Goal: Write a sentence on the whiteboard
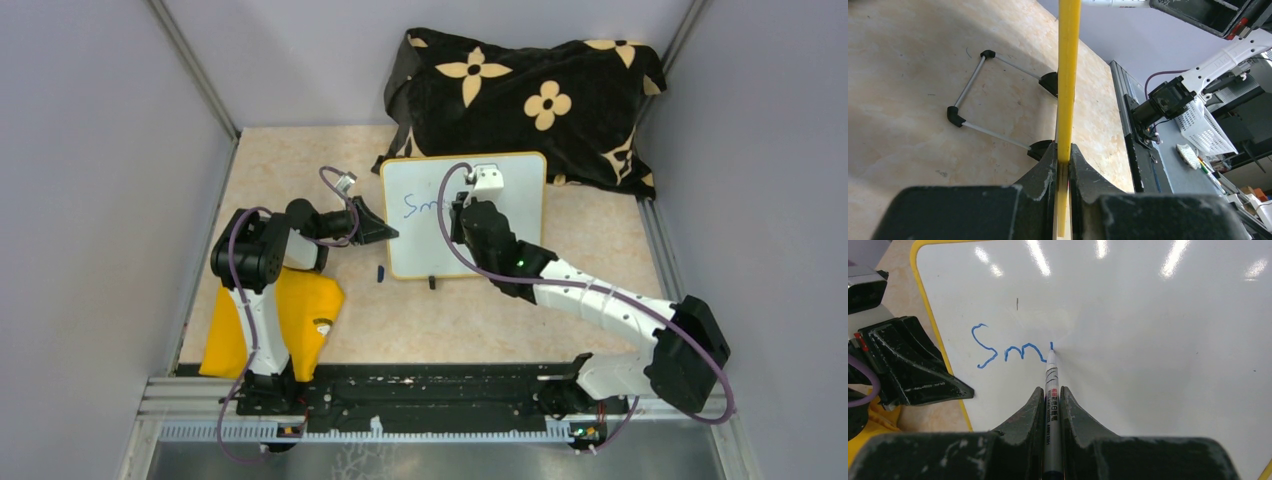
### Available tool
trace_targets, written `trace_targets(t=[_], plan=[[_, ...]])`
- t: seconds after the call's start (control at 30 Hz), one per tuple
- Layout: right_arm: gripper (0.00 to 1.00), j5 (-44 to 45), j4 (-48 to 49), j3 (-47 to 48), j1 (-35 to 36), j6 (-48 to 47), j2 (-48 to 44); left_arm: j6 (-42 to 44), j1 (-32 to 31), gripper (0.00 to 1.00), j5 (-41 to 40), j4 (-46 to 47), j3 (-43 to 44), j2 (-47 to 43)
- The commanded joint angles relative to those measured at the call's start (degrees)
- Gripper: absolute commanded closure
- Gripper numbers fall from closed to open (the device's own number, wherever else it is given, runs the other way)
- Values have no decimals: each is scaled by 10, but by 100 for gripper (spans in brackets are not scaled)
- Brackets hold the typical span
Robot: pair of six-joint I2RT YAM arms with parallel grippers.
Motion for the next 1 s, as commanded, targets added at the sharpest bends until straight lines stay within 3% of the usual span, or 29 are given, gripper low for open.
trace_targets(t=[0.0, 0.97], plan=[[100, 5, -3, -12, -9, 7, -12, -5, -6, 100, 4, 139, 4, 18], [100, -14, 3, 44, -27, -20, -50, -5, -6, 100, 5, 139, 4, 19]])
